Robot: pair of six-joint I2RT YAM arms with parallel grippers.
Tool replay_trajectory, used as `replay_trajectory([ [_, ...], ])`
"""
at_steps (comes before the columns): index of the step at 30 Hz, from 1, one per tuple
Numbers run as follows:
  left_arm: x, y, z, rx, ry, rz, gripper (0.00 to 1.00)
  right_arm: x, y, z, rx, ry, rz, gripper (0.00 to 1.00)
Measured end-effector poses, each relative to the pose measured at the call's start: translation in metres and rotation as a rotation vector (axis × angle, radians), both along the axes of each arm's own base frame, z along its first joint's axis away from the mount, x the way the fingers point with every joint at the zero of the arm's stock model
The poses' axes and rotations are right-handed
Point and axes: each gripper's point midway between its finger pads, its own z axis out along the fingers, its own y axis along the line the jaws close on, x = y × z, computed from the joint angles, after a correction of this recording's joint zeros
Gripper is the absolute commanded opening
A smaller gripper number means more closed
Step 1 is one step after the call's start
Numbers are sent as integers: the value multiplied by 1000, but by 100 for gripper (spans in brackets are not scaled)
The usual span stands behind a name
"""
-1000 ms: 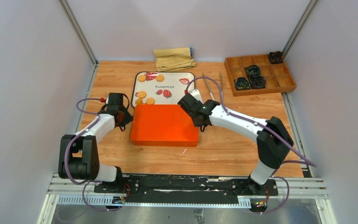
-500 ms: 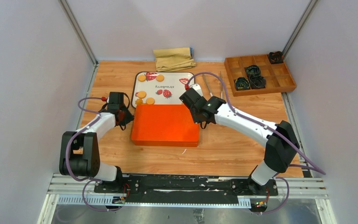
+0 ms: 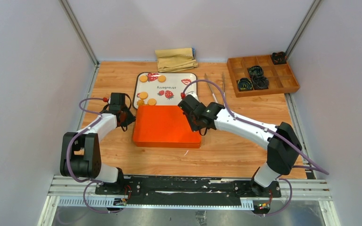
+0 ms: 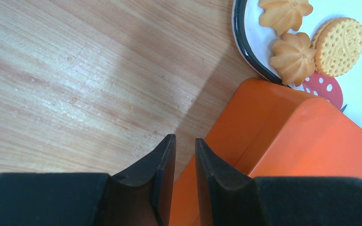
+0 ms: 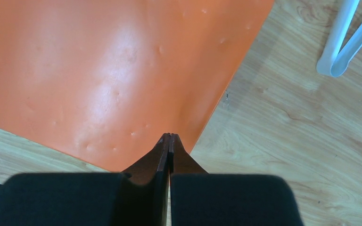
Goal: Pack the cookies
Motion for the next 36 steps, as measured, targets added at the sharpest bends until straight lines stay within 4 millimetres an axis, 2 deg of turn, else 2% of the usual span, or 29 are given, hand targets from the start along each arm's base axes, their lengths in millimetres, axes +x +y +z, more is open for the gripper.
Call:
replay_trajectory([
  [4, 0, 0, 0, 2, 0, 0, 29, -5, -1, -12, 0, 19, 7, 0],
  [10, 4, -4, 6, 11, -12, -13, 29, -17, -5, -42, 0, 70, 1, 0],
  [18, 8, -6, 10, 19, -23, -19, 29, -15, 7, -42, 89, 51, -10, 0],
  [23, 8, -6, 10, 26, -25, -22, 29, -14, 6, -41, 85, 50, -12, 0],
  [27, 9, -3, 15, 46, -22, -17, 28, -13, -2, -37, 42, 39, -22, 0],
  [31, 13, 3, 35, 82, -56, 5, 29, -2, -7, -25, 28, 14, -36, 0],
  [36, 22, 10, 86, 107, -185, 29, 31, 29, -15, -3, 70, -25, -88, 0],
])
